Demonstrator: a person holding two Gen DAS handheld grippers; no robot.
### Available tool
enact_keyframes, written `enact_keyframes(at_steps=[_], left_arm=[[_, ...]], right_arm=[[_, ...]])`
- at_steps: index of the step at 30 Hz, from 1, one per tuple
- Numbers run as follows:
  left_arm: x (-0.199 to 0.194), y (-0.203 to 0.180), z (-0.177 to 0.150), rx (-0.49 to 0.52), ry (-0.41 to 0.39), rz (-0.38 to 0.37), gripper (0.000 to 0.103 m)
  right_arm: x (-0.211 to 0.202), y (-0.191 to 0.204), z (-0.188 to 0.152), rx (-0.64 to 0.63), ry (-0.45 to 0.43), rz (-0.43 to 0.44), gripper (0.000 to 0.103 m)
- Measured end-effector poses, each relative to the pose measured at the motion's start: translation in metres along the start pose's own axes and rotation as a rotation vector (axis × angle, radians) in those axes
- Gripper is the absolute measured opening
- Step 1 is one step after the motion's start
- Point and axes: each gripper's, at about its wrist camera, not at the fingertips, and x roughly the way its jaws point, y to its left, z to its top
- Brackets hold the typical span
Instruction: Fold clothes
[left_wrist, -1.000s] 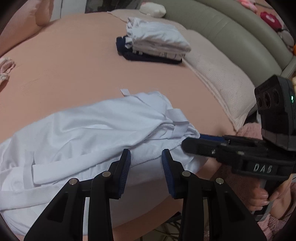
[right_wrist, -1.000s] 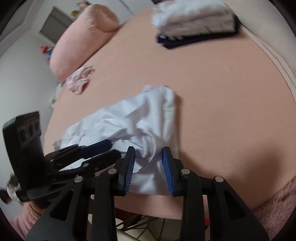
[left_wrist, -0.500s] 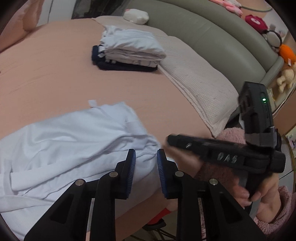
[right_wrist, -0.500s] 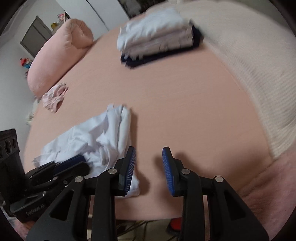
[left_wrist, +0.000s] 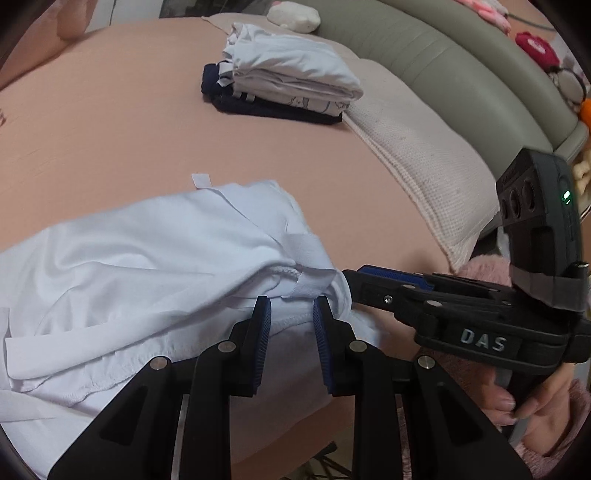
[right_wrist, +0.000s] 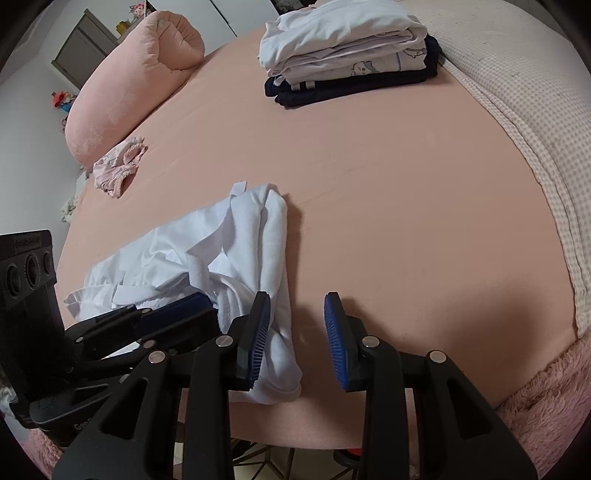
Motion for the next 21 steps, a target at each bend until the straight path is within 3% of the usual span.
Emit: enact_keyframes(at_steps=[3,8,16,21], left_arm=[[-0.006,0.003,-0.002,-0.023,-0.019,-0.013,0.025],[-0.036,0.011,-0.005,-0.072,-0.120,-0.073,0.025],[-0.021,0.014,-0.003,-0.088,-0.088,-0.139,0.025],[-0.030,0.015,-0.003,-0.099,-0.133,-0.192,0.025]], right_arm=[[0.002,0.005,-0.002,-0.031,0.010,0.010,0.031],[-0.002,0.003,-0.003,-0.017,0.003,0.023,0.031],[-0.004,0.004,-0.002,-0.005,0.000,0.060,0.031],[-0.005,0.002,-0.002,0.004,0.000,0.058,0.031]])
